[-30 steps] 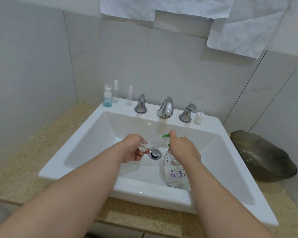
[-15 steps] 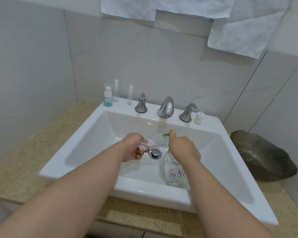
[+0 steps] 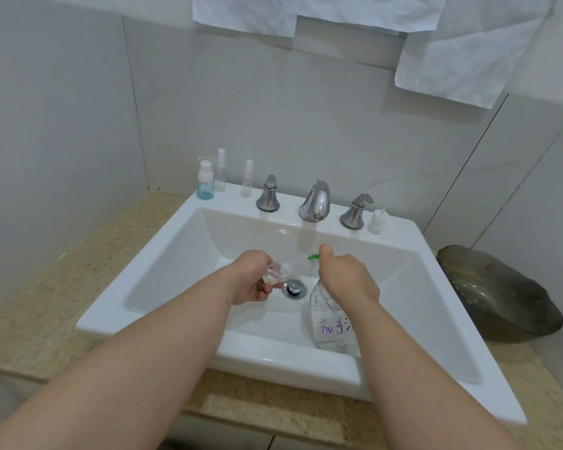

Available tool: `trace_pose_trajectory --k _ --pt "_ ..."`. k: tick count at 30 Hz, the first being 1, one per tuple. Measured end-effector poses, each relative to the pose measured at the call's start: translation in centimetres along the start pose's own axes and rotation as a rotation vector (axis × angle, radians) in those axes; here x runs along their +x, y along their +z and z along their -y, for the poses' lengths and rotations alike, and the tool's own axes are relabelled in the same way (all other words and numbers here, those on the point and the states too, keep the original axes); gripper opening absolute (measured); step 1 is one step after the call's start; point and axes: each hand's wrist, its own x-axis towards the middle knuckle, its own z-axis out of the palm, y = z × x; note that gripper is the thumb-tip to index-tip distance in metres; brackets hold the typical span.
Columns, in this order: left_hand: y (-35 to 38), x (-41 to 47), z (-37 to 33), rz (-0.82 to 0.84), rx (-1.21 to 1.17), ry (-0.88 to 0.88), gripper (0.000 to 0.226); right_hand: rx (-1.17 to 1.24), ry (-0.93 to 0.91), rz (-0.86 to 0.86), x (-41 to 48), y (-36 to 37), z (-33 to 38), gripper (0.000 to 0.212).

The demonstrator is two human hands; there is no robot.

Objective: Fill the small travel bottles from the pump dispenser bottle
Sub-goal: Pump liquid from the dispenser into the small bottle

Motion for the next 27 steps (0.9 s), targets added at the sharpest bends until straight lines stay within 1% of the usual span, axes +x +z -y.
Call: trace_pose_trajectory --k 5,7,10,12,20,27 --pt "0.06 -0.05 -0.08 0.006 0.003 -0.003 0.024 -0.013 0.0 -0.017 -0.21 0.03 -0.24 0.054" --pt "0.05 0.01 -0.09 0.009 0.002 -0.002 0.023 -0.02 -0.001 -0.025 -0.3 0.06 -0.29 0.059" --pt "0.02 0.0 -0.11 0.014 0.003 0.004 0.02 -0.037 -0.005 -0.039 -0.41 0.24 -0.29 0.073" --pt "0.0 0.01 -0.08 0.024 0.008 0.002 0.019 -0.043 -0.005 -0.044 -0.47 0.26 -0.31 0.076" --pt "-0.05 0.19 -0.07 0.043 0.007 0.005 0.018 0.011 0.018 -0.026 -0.46 -0.16 -0.24 0.056" --pt "-0.06 0.04 -0.01 0.034 -0.005 0.013 0.019 0.004 0.01 -0.005 -0.38 -0.27 -0.07 0.053"
